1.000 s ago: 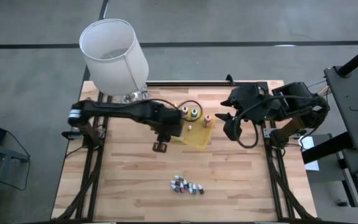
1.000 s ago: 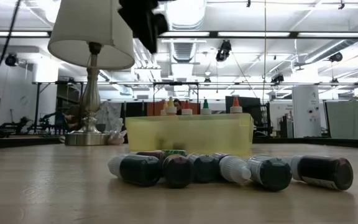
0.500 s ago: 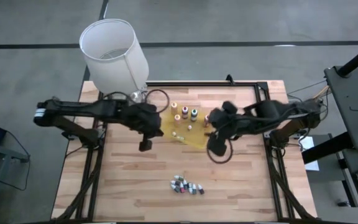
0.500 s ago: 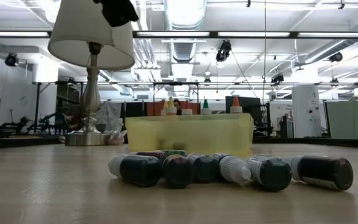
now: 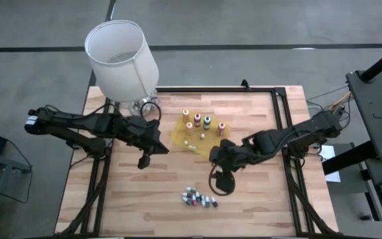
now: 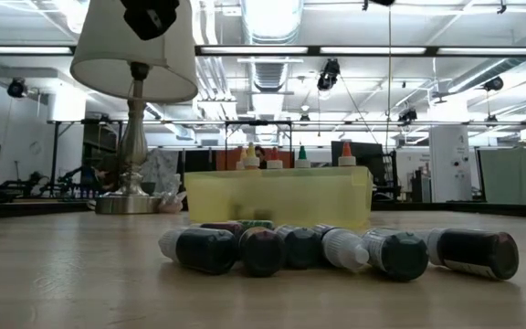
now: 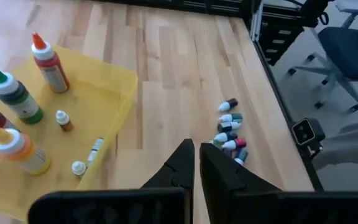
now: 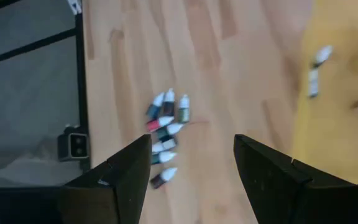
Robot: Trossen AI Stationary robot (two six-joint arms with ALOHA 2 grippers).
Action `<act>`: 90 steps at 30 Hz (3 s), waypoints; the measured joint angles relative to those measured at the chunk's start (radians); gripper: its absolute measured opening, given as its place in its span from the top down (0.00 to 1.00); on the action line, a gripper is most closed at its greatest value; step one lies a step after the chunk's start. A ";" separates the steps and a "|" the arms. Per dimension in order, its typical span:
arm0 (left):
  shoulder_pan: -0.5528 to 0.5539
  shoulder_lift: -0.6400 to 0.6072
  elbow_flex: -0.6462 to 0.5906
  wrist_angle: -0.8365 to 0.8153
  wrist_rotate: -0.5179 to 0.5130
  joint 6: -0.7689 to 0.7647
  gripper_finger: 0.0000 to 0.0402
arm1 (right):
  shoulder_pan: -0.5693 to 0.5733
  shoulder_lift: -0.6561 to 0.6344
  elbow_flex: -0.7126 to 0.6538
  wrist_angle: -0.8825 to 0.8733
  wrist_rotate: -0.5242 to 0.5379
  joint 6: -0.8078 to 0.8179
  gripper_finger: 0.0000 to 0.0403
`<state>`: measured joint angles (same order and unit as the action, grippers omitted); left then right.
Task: Pick & Place food coloring
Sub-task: Put the small purple food coloring bottle into the yellow bin
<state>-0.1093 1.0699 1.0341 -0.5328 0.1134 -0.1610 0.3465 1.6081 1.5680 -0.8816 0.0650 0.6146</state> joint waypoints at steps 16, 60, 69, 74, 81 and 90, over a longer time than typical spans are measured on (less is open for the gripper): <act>0.000 -0.001 -0.008 0.003 0.000 0.029 1.00 | 0.141 0.108 -0.099 0.139 -0.062 0.250 0.46; 0.000 0.001 -0.008 -0.006 -0.002 0.023 1.00 | 0.134 0.710 0.289 -0.241 -0.190 0.750 0.46; 0.000 0.001 -0.008 -0.007 -0.002 0.022 1.00 | 0.134 0.705 0.286 -0.238 -0.216 0.762 0.58; 0.000 0.001 -0.008 -0.007 -0.002 0.022 1.00 | 0.134 0.704 0.304 -0.236 -0.216 0.761 0.69; 0.000 0.001 -0.008 -0.006 -0.002 0.014 1.00 | 0.133 0.702 0.306 -0.235 -0.215 0.730 0.83; 0.000 0.001 -0.008 0.002 0.000 -0.023 1.00 | 0.125 0.652 0.306 -0.237 -0.193 0.669 0.88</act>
<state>-0.1089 1.0706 1.0260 -0.5305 0.1131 -0.1837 0.4715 2.2600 1.8736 -1.1191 -0.1280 1.2836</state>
